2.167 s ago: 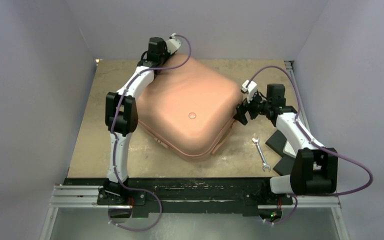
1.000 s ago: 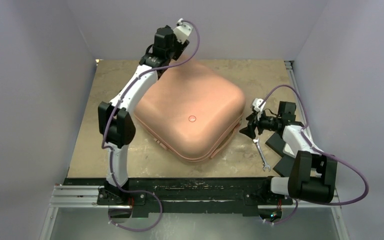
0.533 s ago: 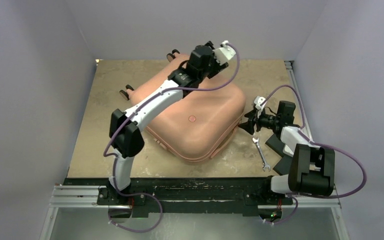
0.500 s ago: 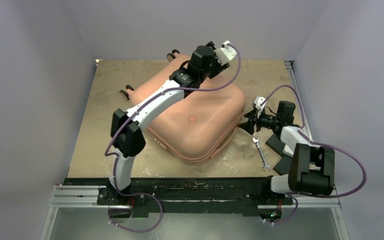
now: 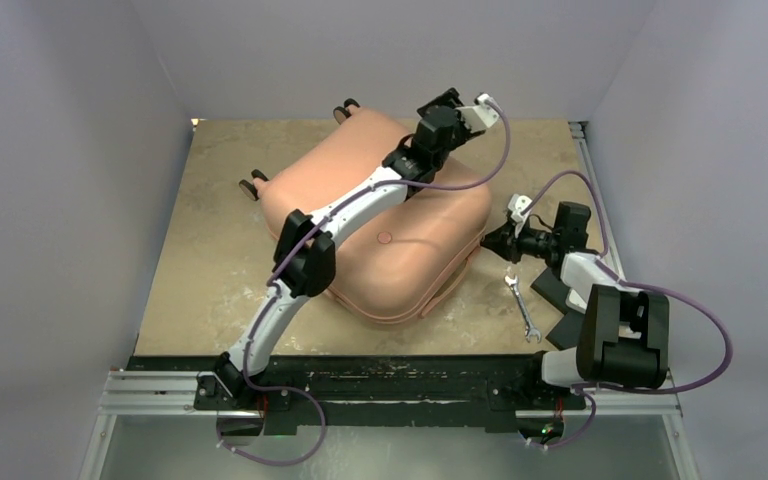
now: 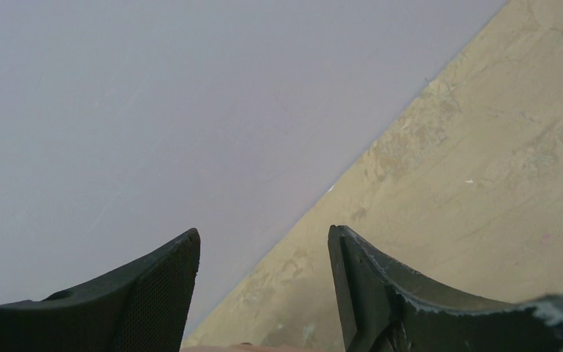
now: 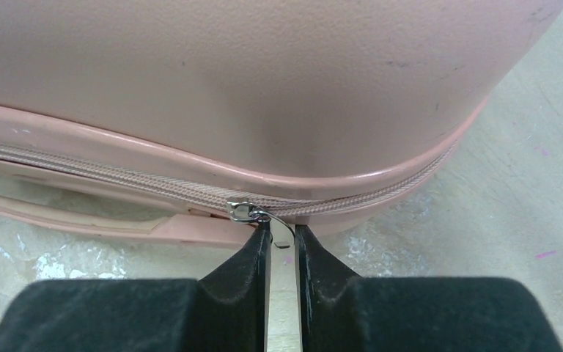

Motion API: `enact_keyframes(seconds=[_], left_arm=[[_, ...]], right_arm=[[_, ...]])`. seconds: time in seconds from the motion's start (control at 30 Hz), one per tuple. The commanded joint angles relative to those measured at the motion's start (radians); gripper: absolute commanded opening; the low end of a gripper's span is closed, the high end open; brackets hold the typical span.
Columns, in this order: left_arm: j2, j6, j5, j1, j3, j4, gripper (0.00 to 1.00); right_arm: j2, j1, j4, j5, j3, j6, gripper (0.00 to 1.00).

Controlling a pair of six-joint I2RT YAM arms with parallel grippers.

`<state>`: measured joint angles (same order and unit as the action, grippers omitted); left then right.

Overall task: Pack the luggage
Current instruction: Zip the luggage at the center of the board.

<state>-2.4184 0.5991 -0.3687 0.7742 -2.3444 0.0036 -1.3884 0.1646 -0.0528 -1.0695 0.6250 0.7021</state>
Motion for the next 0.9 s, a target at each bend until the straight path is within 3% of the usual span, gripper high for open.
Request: enact_keyframes(seconds=[0.0, 0.13, 0.3, 0.47, 0.87], left_arm=[[-0.038, 0.089, 0.006, 0.052, -0.060, 0.138, 0.64], [-0.060, 0.143, 0.061, 0.094, -0.047, 0.112, 0.64], [-0.075, 0.208, 0.097, 0.129, -0.025, 0.054, 0.64], [-0.055, 0.221, 0.183, 0.137, -0.018, -0.149, 0.58], [0.099, 0.149, 0.274, 0.139, 0.197, -0.350, 0.52]], right_arm=[[0.017, -0.002, 0.041, -0.047, -0.005, 0.069, 0.14], [0.028, -0.001, 0.051, -0.039, -0.011, 0.088, 0.00], [0.066, 0.000, 0.035, -0.019, -0.028, 0.053, 0.00], [0.125, 0.002, -0.050, 0.059, -0.061, -0.044, 0.00], [0.123, 0.045, -0.190, 0.170, -0.076, -0.193, 0.00]])
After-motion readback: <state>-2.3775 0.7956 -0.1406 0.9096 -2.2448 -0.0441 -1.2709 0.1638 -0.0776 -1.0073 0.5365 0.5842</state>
